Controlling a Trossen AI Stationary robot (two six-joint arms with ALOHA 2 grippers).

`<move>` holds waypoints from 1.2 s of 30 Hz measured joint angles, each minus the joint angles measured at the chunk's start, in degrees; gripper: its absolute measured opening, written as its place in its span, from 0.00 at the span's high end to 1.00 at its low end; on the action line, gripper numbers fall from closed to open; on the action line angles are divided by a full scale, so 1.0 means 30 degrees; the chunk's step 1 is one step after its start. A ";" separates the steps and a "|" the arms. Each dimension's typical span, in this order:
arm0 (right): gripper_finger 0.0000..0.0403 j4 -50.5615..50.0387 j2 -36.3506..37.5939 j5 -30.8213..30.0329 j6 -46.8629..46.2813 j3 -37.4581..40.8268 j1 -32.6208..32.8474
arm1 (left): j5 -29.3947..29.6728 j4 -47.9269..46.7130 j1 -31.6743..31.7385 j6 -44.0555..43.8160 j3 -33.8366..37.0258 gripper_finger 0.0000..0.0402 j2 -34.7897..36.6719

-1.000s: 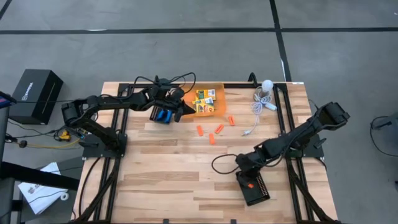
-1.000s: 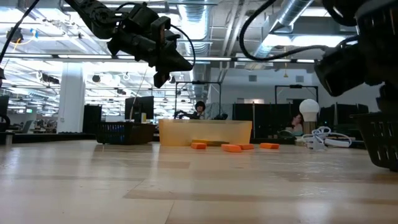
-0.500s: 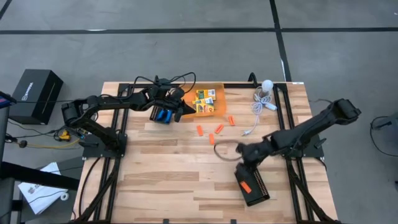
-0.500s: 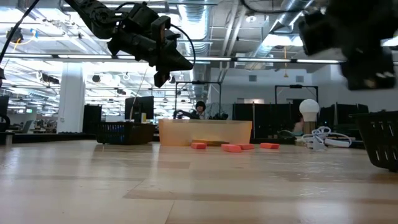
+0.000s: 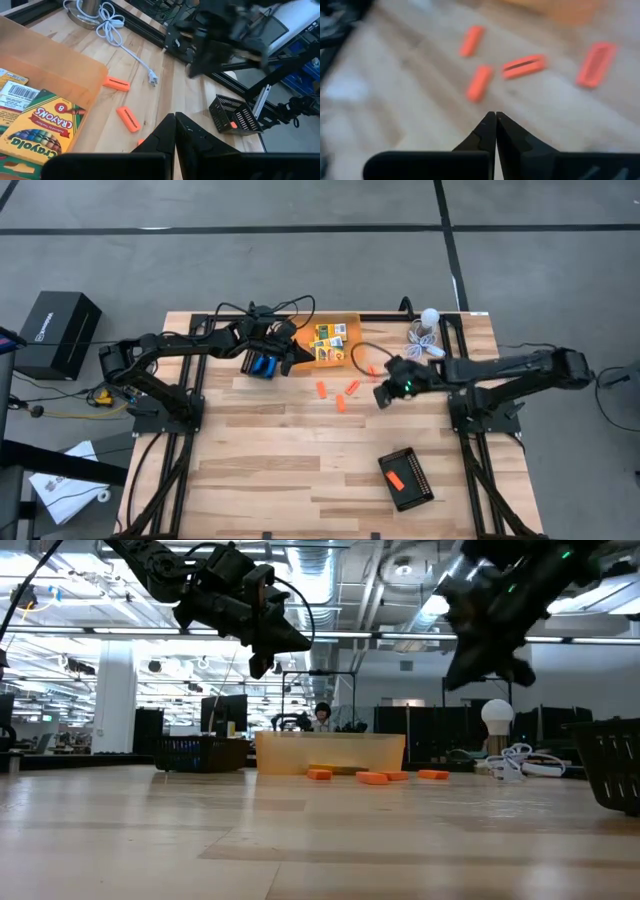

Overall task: Pick & Place School Supplies
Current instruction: Put the orange eraser into the bottom black bin

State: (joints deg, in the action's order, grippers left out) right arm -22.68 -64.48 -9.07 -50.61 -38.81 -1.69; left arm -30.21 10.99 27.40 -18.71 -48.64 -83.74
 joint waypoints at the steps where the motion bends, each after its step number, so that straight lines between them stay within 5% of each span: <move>1: 1.00 -0.0083 -0.0258 0.0106 0.0304 0.0000 -0.0745 | 0.0056 0.0023 0.0000 0.0002 0.0000 1.00 0.0000; 9: 1.00 0.1891 -0.3039 0.4117 0.4424 0.0000 -0.6160 | 0.0084 0.0128 0.0003 0.0002 0.0000 1.00 0.0000; 16: 1.00 0.4067 -0.6541 0.7650 0.6023 0.0000 -0.8639 | 0.0098 0.0146 0.0000 -0.0267 0.0000 1.00 0.0000; 24: 1.00 0.5342 -0.8633 0.8521 0.6072 0.0007 -0.9468 | 0.0106 0.0150 0.0001 -0.0275 0.0000 1.00 0.0000; 36: 1.00 0.4436 -0.7321 0.8598 0.7393 -0.0003 -1.1558 | 0.0107 0.0150 0.0005 -0.0282 0.0000 1.00 0.0000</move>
State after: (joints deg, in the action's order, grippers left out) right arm -9.37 -86.44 16.72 -28.43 -38.82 -36.36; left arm -29.89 11.44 27.41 -19.55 -48.64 -83.74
